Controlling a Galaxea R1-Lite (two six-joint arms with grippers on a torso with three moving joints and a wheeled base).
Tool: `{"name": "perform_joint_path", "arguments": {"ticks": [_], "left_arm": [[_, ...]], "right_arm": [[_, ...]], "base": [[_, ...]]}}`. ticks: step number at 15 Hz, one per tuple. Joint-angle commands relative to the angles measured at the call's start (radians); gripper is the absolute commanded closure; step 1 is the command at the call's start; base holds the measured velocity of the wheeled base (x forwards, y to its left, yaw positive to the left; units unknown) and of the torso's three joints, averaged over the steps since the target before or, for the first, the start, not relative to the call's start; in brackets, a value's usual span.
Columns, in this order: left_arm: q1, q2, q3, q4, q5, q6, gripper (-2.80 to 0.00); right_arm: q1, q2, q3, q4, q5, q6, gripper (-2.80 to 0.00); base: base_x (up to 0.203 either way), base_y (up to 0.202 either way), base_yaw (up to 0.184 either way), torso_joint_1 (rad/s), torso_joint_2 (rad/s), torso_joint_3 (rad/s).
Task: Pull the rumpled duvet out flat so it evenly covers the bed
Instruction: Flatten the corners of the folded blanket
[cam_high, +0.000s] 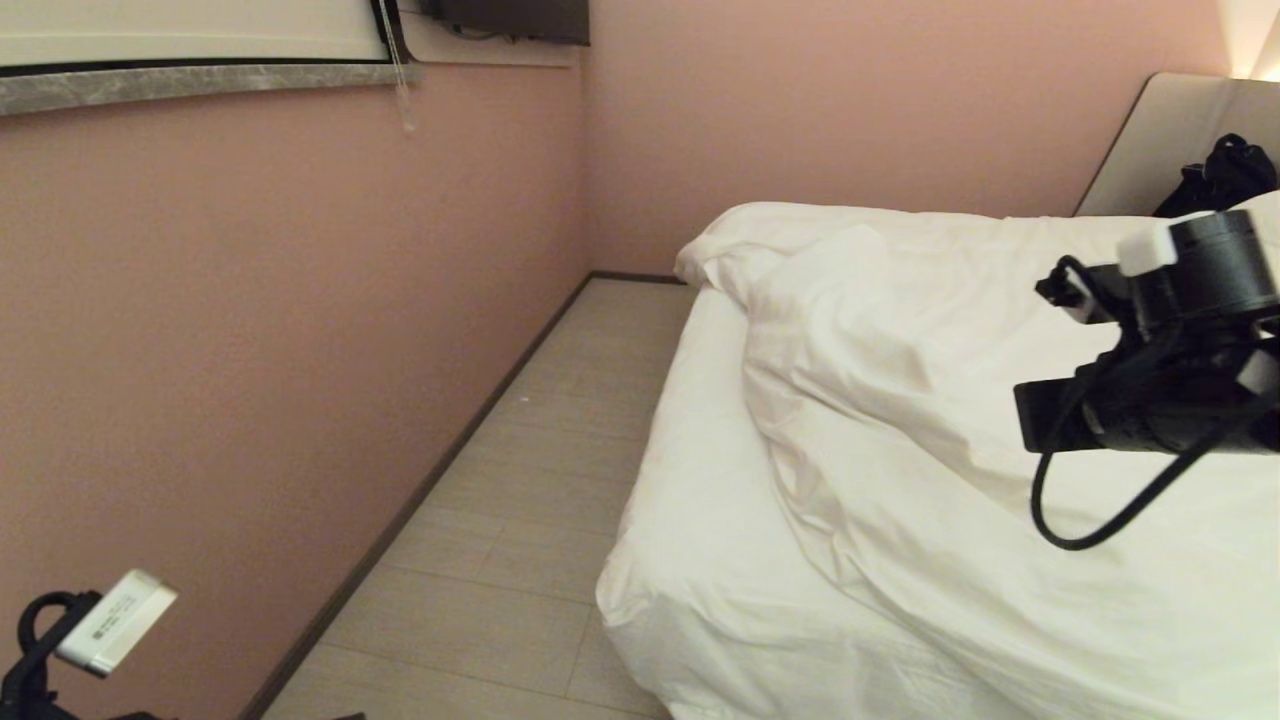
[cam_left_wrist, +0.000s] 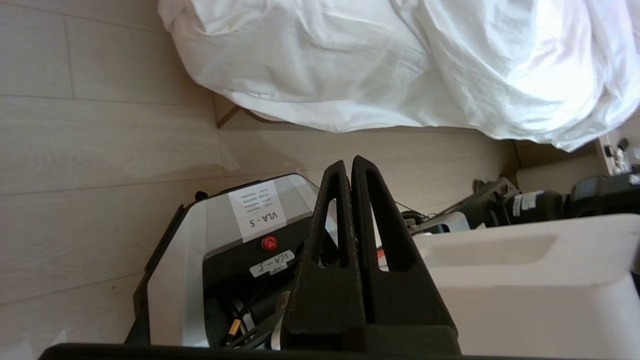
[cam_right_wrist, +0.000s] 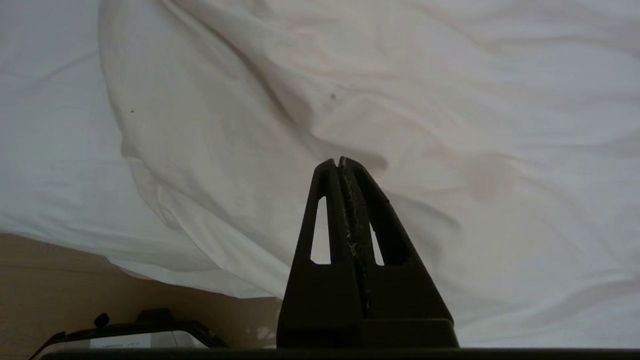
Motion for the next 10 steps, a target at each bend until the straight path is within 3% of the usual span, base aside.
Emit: {"name": "perform_joint_path", "arguments": {"ticks": [1, 6, 10], "left_arm": [[0.0, -0.01, 0.001, 0.0, -0.006, -0.003, 0.0], [0.0, -0.031, 0.003, 0.017, -0.006, -0.003, 0.0], [0.0, -0.043, 0.001, 0.018, -0.006, -0.003, 0.0]], "right_arm": [[0.03, 0.147, -0.031, -0.048, -0.027, 0.039, 0.0], [0.142, 0.298, -0.165, -0.079, -0.029, 0.07, 0.0], [0.193, 0.424, -0.303, 0.004, -0.022, 0.133, 0.0]], "base": [[0.0, 0.0, 0.0, 0.0, 0.0, 0.0], [0.0, 0.0, 0.0, 0.0, 0.0, 0.0], [0.0, 0.0, 0.0, 0.0, 0.0, 0.0]]}}
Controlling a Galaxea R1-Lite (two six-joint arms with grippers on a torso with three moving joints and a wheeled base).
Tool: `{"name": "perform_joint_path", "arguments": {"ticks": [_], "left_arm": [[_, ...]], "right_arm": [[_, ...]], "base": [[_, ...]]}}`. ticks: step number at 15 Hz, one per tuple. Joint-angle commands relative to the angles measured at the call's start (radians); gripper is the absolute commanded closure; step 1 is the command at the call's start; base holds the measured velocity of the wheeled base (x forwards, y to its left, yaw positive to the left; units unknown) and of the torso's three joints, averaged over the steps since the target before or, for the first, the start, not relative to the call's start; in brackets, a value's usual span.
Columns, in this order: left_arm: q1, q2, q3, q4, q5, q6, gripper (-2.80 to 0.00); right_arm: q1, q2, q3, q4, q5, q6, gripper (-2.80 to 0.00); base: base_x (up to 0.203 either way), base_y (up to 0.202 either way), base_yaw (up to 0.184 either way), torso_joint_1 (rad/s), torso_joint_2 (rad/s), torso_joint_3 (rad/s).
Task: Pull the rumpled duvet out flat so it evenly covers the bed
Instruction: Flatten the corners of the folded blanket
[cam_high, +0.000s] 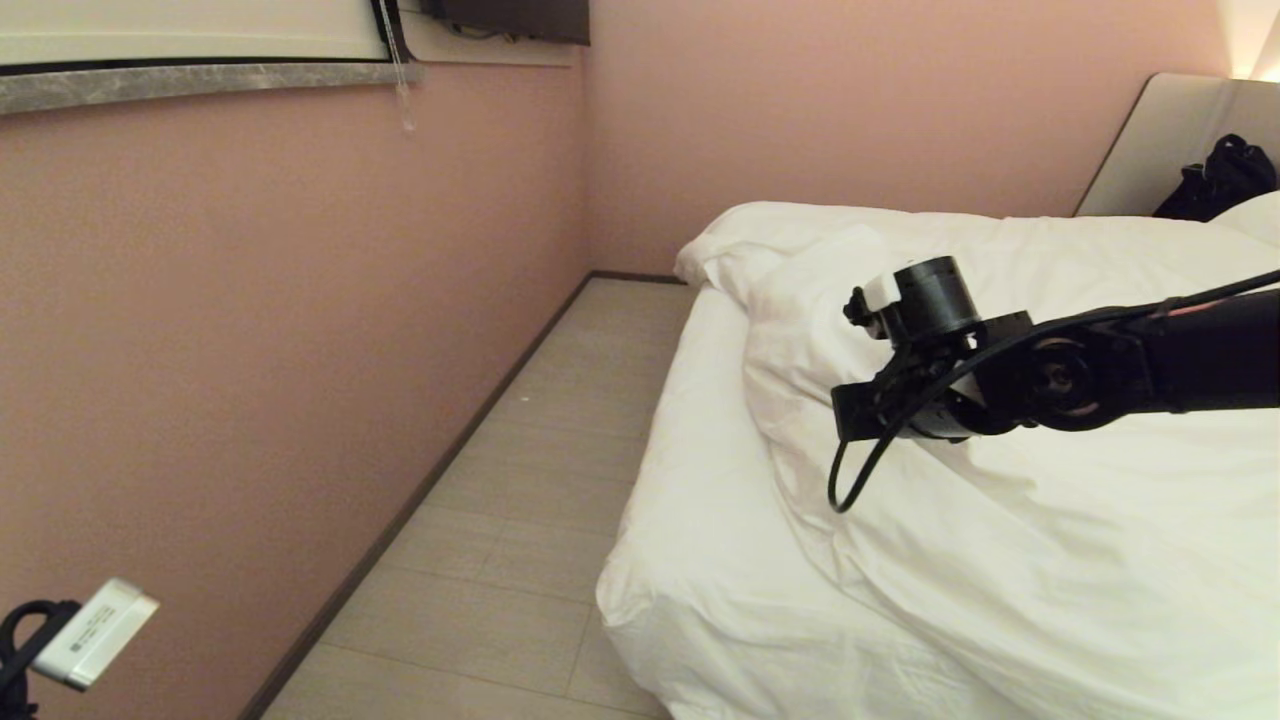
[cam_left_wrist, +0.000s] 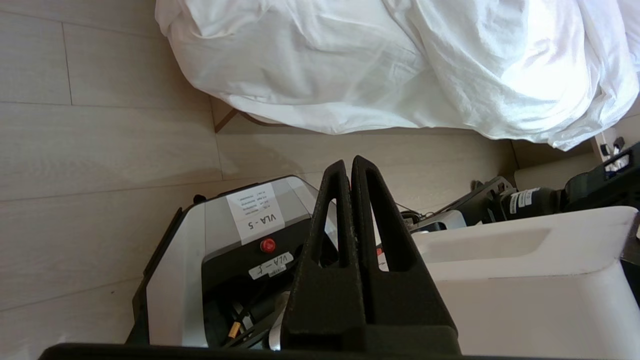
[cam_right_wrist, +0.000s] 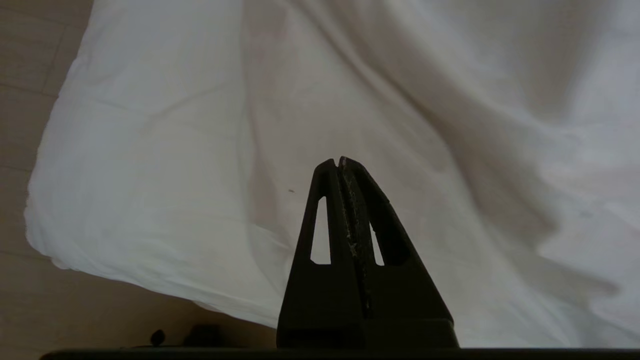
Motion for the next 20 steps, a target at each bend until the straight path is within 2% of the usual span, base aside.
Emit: {"name": "perform_joint_path", "arguments": {"ticks": [1, 2, 3, 10, 16, 20], "left_arm": [[0.0, -0.002, 0.0, -0.001, -0.004, -0.003, 0.0], [0.0, -0.005, 0.0, -0.001, -0.004, -0.003, 0.0], [0.0, -0.007, 0.0, -0.001, -0.004, -0.003, 0.0], [0.0, -0.013, 0.0, -0.001, -0.004, -0.003, 0.0], [0.0, -0.013, 0.0, -0.001, -0.004, -0.003, 0.0], [0.0, -0.015, -0.002, -0.001, -0.004, -0.003, 0.0]], "right_arm": [[0.016, 0.088, -0.051, 0.068, -0.001, 0.038, 0.0], [0.018, 0.117, -0.066, 0.074, -0.001, 0.047, -0.23], [0.024, 0.132, -0.075, 0.077, 0.0, 0.051, -2.8], [0.062, 0.232, -0.168, 0.095, -0.014, 0.051, -2.8], [0.073, 0.261, -0.298, 0.281, -0.139, 0.05, -2.8], [0.083, 0.361, -0.359, 0.332, -0.217, 0.052, -2.8]], "base": [[0.0, 0.0, 0.0, 0.0, 0.0, 0.0], [0.0, 0.0, 0.0, 0.0, 0.0, 0.0], [0.0, 0.0, 0.0, 0.0, 0.0, 0.0], [0.0, 0.0, 0.0, 0.0, 0.0, 0.0], [0.0, 0.0, 0.0, 0.0, 0.0, 0.0], [0.0, 0.0, 0.0, 0.0, 0.0, 0.0]]}}
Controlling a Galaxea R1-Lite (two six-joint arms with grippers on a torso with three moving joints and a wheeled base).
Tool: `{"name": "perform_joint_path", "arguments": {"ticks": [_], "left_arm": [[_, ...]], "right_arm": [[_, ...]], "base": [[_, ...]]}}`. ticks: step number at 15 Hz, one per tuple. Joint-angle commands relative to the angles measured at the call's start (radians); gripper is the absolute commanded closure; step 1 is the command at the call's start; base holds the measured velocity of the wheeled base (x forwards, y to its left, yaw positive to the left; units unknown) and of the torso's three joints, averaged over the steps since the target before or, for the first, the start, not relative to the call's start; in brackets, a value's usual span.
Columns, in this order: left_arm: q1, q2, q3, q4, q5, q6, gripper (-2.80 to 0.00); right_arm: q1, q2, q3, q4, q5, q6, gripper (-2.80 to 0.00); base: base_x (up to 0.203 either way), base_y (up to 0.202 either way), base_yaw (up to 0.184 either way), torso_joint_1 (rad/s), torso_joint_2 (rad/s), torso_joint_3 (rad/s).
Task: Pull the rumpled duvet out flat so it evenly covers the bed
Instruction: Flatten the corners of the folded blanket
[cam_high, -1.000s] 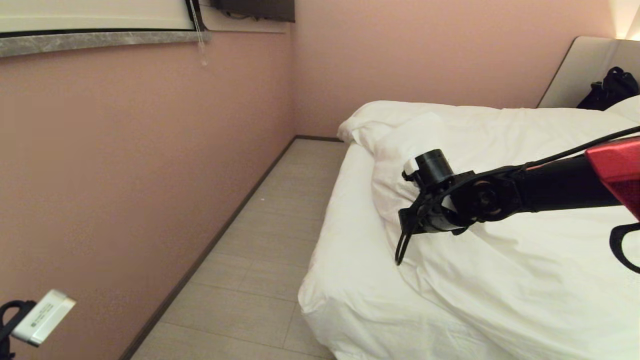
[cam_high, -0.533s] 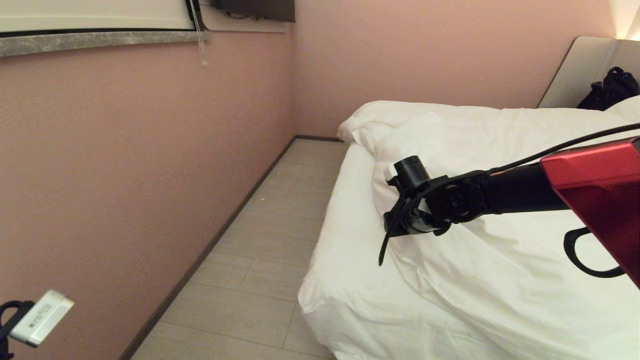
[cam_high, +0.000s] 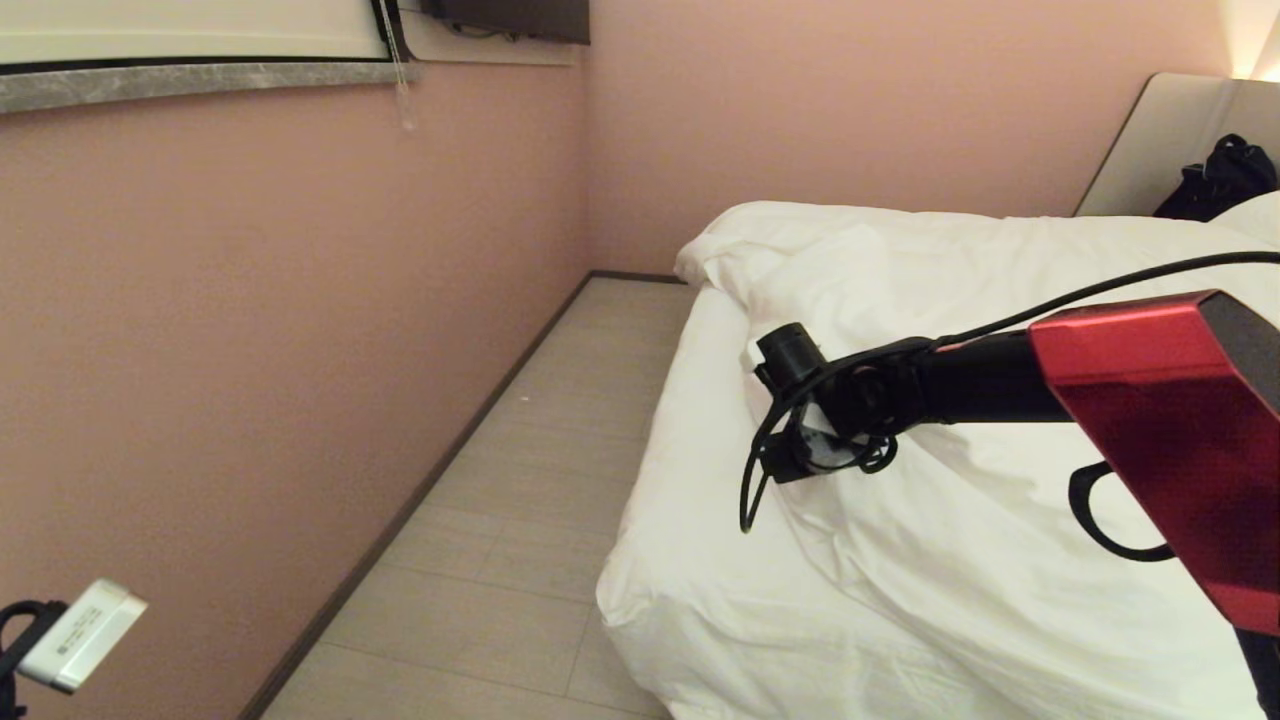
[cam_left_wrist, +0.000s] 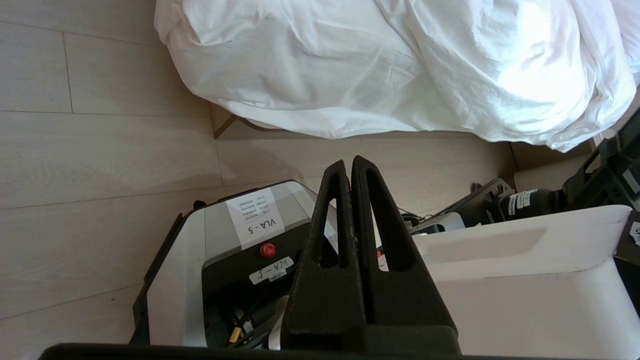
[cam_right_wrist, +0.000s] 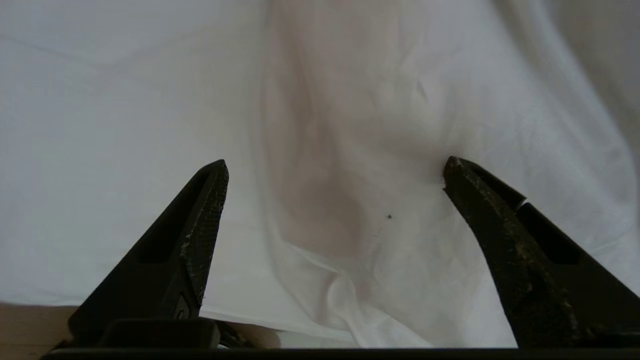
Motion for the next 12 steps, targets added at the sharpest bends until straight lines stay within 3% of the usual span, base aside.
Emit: {"name": "perform_joint_path", "arguments": {"ticks": [1, 6, 12], "left_arm": [[0.0, 0.003, -0.001, -0.001, -0.004, -0.003, 0.0], [0.0, 0.004, -0.001, -0.001, -0.004, -0.003, 0.0], [0.0, 0.004, -0.001, -0.001, -0.004, -0.003, 0.0]], "right_arm": [[0.003, 0.069, -0.021, 0.037, -0.054, 0.003, -2.8], [-0.009, 0.153, -0.075, 0.043, -0.062, 0.014, -2.8], [-0.091, 0.202, -0.1, 0.046, -0.062, 0.028, -2.8]], "base": [[0.0, 0.0, 0.0, 0.0, 0.0, 0.0], [0.0, 0.0, 0.0, 0.0, 0.0, 0.0], [0.0, 0.0, 0.0, 0.0, 0.0, 0.0]]}}
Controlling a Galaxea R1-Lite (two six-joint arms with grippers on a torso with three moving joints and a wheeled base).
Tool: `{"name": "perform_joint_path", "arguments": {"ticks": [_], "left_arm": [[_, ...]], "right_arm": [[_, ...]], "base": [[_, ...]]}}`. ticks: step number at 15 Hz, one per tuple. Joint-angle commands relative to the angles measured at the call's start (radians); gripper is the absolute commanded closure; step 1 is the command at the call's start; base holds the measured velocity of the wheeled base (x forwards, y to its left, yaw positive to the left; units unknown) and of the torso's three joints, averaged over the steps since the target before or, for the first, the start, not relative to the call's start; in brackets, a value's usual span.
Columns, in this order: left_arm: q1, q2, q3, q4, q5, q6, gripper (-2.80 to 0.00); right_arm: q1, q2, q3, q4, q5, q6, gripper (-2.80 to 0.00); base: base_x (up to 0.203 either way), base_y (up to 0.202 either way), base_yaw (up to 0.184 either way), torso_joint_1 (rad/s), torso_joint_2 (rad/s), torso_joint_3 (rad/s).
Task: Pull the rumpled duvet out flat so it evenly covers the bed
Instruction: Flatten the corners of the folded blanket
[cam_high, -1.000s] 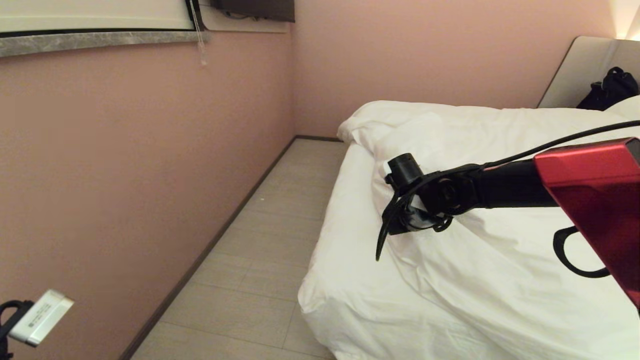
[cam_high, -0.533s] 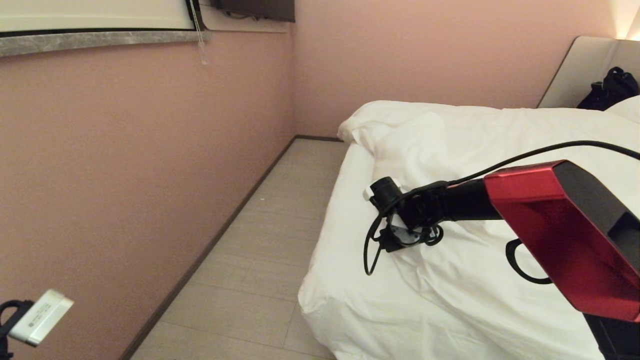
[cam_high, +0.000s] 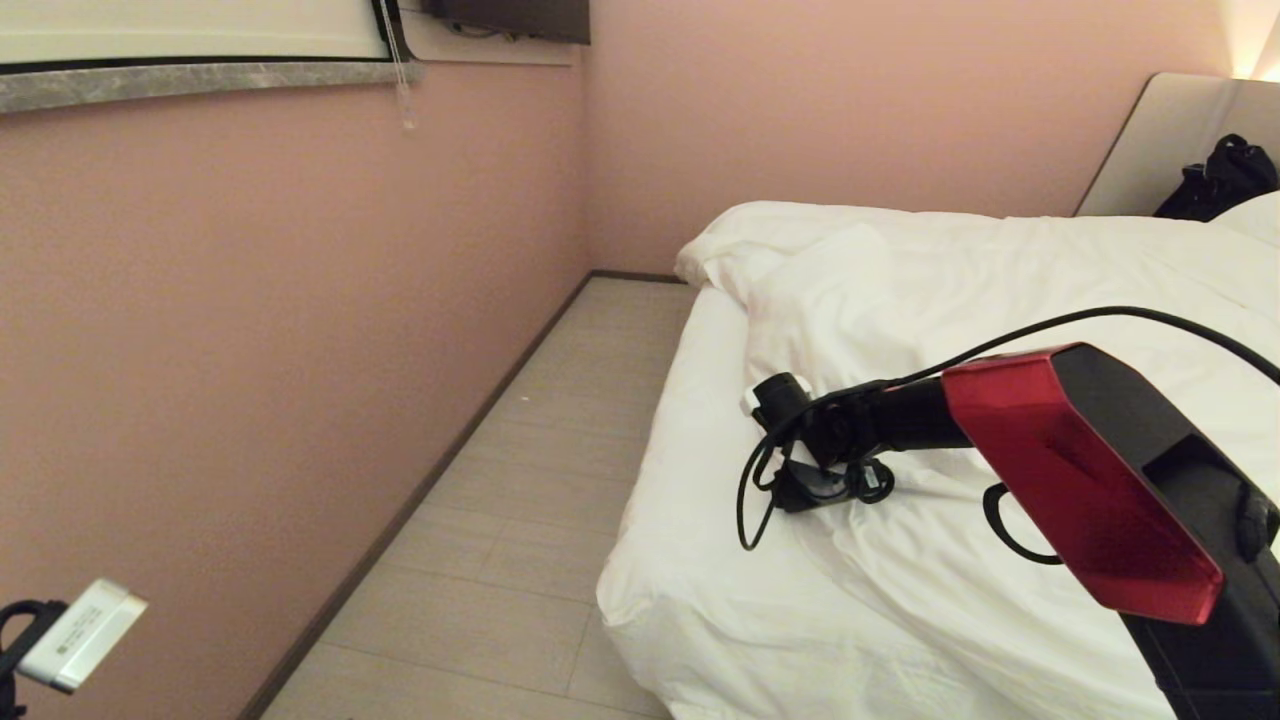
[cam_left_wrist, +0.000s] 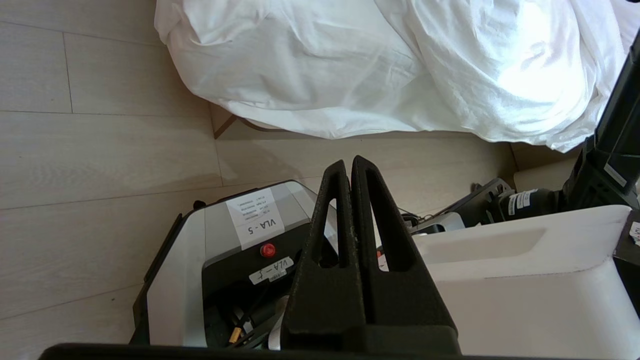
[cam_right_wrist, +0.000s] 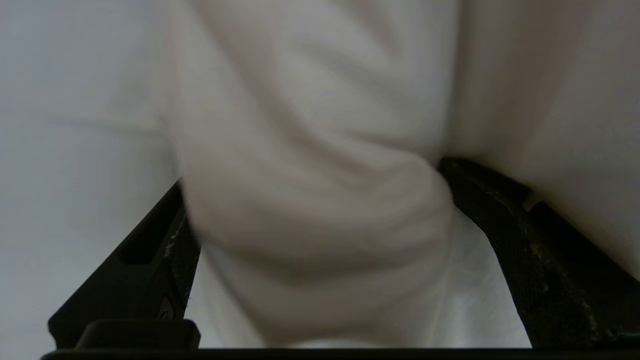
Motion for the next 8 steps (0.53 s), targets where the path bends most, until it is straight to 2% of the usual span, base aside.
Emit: {"name": "perform_joint_path", "arguments": {"ticks": [1, 7, 8], "left_arm": [[0.0, 0.004, 0.0, -0.001, -0.003, -0.003, 0.0], [0.0, 0.002, 0.0, -0.001, -0.003, -0.003, 0.0], [0.0, 0.004, 0.001, -0.001, -0.003, -0.003, 0.0]], "right_arm": [[-0.025, 0.017, -0.015, 0.017, -0.005, 0.002, -2.8], [-0.046, 0.016, -0.014, 0.085, -0.002, 0.037, -2.8], [-0.046, 0.018, -0.014, 0.085, 0.003, 0.037, 0.0]], "base": [[0.0, 0.0, 0.0, 0.0, 0.0, 0.0], [0.0, 0.0, 0.0, 0.0, 0.0, 0.0], [0.0, 0.0, 0.0, 0.0, 0.0, 0.0]]}}
